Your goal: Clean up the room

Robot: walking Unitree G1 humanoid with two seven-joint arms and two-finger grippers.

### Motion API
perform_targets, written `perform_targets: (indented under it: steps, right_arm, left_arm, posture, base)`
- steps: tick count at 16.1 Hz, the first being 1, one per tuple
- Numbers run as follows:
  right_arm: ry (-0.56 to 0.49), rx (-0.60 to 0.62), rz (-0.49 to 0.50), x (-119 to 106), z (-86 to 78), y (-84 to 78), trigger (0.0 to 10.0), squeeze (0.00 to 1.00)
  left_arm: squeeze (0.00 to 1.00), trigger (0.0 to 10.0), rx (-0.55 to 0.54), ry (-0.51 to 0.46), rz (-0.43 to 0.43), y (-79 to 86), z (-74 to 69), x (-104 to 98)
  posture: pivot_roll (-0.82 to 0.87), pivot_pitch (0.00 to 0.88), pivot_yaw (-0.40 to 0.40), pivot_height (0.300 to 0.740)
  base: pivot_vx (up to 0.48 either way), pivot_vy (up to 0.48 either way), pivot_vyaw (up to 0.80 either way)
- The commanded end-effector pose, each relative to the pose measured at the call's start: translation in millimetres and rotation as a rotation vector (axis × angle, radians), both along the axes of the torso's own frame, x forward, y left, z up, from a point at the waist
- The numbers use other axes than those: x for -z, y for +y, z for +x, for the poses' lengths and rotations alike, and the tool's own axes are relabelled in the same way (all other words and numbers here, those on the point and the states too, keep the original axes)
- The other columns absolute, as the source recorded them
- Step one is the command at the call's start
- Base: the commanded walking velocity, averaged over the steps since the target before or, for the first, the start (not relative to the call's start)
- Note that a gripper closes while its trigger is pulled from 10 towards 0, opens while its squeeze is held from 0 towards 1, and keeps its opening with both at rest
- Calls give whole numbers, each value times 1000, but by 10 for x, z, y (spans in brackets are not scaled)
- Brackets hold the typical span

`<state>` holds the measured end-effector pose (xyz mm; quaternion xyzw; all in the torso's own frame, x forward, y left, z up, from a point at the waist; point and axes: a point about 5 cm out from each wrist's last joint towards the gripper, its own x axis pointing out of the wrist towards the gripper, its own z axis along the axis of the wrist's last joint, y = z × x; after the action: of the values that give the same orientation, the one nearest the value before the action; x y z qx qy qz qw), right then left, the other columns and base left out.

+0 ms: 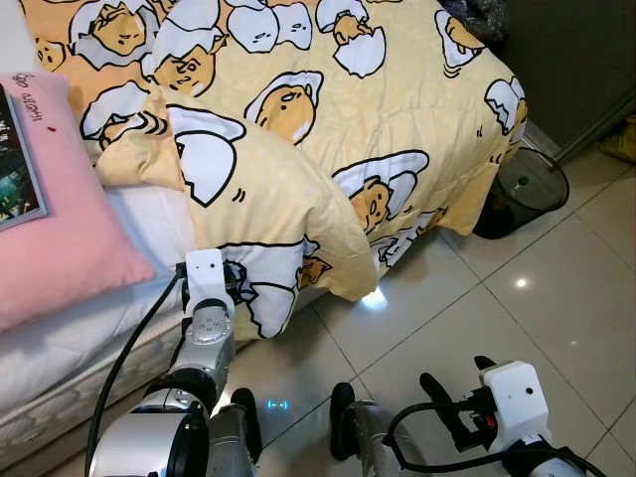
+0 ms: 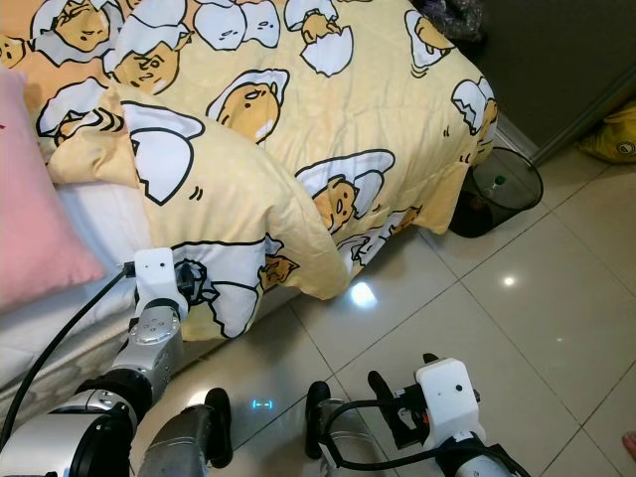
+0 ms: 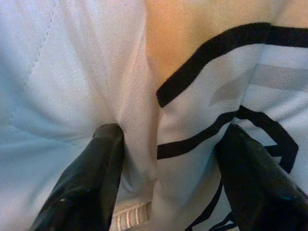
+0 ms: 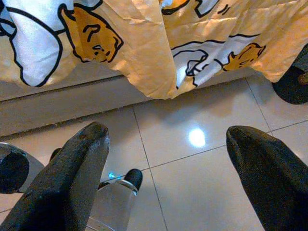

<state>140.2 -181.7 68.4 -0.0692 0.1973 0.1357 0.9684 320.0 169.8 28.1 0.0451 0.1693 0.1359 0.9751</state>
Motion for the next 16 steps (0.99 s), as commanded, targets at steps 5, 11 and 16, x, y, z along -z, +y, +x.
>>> perform_targets:
  steps: [5,11,16]
  right_arm:
    - [44,4,-9,66,-64,0,10000,0]
    - [57,-12,-18,93,-50,-13,10000,0]
    - [61,-45,57,73,-86,36,10000,0]
  left_arm:
    - [0,10000,90,59,192,-147,-138,153]
    - [0,10000,105,45,206,-265,-184,183]
    - [0,10000,40,7,309,-280,-257,194]
  posture:
    - [-281,313,-113,740]
    - [-277,296,-119,740]
    - [-276,295,-115,740]
  base:
    - [0,0,0]
    - [0,0,0]
    - [0,0,0]
